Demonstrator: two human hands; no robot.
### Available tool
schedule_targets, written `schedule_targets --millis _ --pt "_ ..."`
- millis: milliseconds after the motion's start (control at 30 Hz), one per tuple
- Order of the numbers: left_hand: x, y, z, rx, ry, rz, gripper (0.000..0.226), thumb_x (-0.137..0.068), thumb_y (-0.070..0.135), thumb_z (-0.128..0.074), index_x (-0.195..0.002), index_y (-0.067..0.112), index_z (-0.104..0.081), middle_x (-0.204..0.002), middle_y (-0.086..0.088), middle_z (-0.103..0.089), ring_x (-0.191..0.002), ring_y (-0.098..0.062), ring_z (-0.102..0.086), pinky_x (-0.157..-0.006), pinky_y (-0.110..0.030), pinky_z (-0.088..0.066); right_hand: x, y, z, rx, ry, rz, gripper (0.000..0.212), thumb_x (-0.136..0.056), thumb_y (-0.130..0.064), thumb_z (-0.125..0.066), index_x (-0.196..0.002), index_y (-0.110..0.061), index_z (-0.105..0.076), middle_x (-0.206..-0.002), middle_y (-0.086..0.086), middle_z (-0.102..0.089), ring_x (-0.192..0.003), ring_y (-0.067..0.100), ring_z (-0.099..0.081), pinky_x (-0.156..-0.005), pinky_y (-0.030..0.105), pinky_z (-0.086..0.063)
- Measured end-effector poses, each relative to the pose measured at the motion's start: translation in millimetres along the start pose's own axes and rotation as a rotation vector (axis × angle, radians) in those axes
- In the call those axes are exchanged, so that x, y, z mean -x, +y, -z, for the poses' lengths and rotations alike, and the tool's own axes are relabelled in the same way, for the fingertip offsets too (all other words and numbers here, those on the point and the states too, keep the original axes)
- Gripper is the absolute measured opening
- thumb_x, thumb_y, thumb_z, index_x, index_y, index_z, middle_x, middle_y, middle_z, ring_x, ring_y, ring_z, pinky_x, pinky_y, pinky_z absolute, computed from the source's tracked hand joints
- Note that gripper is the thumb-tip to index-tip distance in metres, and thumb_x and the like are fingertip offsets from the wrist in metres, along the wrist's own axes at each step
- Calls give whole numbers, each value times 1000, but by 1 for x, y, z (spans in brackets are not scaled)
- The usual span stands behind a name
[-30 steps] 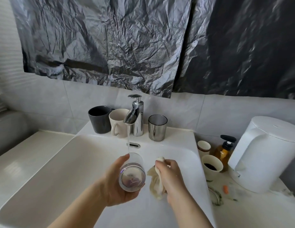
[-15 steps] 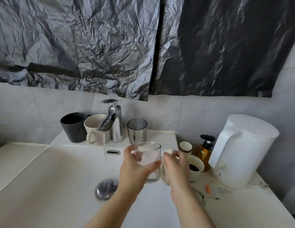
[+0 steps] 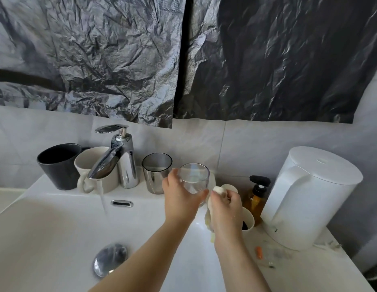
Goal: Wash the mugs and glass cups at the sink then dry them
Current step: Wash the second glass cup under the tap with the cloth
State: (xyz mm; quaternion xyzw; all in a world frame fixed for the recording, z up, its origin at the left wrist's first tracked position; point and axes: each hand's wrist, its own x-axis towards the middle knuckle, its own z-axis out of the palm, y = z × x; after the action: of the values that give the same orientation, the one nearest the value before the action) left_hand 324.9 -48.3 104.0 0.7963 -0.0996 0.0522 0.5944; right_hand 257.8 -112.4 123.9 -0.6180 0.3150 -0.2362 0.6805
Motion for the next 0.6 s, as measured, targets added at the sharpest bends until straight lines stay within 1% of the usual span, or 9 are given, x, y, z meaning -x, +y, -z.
schedule_targets --millis 67,133,200,233,300,333,467,533,600 --pt "-4 0 -5 -29 -4 -20 79 -64 15 -84 -131 12 -41 -125 -2 -41 -89 2 -32 -68 4 -32 -3 3 0 2 -1 -13 13 -90 -23 -56 -100 -25 -49 -82 -4 -56 -75 12 -52 -70 33 -45" --pt "-7 -2 -10 -61 8 -45 78 -65 17 -83 -131 10 -41 -124 -2 -43 -92 2 -33 -68 2 -32 -4 5 -1 -6 0 -18 12 -89 -23 -57 -99 -25 -50 -82 -4 -57 -76 12 -53 -74 35 -47" --pt "-9 -4 -14 -67 33 -51 77 -67 19 -83 -130 10 -41 -121 2 -43 -108 -7 -42 -71 -6 -32 -6 6 -1 -17 0 -23 13 -89 -23 -58 -99 -25 -50 -83 -4 -58 -77 12 -54 -71 32 -46" --pt "-10 -4 -16 -68 45 -48 77 -67 21 -83 -131 11 -40 -120 5 -42 -116 -13 -46 -77 -13 -35 -6 6 -1 -14 -1 -20 13 -89 -23 -57 -100 -24 -50 -84 -4 -58 -77 12 -54 -69 30 -44" --pt "-13 -5 -18 -93 58 -46 78 -68 25 -83 -132 12 -40 -121 6 -44 -121 -17 -49 -80 -25 -42 -7 6 -1 -6 -3 -15 15 -89 -23 -57 -103 -23 -51 -83 -4 -58 -76 11 -53 -65 29 -42" --pt "-13 -5 -18 -112 58 -47 78 -68 26 -83 -132 11 -40 -123 4 -46 -121 -18 -49 -80 -28 -44 -6 6 0 2 -7 -15 16 -90 -23 -56 -104 -23 -51 -83 -4 -57 -76 11 -53 -63 28 -41" --pt "-12 -6 -13 -119 18 -22 79 -69 24 -82 -133 11 -39 -131 -1 -48 -122 -19 -48 -83 -27 -44 -1 5 0 28 -24 -14 19 -90 -24 -57 -108 -22 -50 -84 -5 -56 -77 11 -52 -62 28 -41" --pt "-6 -4 -5 -112 4 6 79 -72 25 -79 -138 14 -37 -137 -1 -44 -121 -17 -49 -84 -24 -41 3 3 0 32 -35 -26 16 -91 -24 -56 -105 -23 -49 -82 -6 -55 -75 10 -50 -62 30 -41" --pt "3 -3 6 -118 2 24 70 -78 25 -73 -139 16 -38 -138 1 -42 -122 -17 -48 -86 -23 -39 9 2 -2 24 -44 -36 11 -91 -23 -56 -100 -25 -49 -79 -6 -53 -71 10 -49 -62 30 -42"
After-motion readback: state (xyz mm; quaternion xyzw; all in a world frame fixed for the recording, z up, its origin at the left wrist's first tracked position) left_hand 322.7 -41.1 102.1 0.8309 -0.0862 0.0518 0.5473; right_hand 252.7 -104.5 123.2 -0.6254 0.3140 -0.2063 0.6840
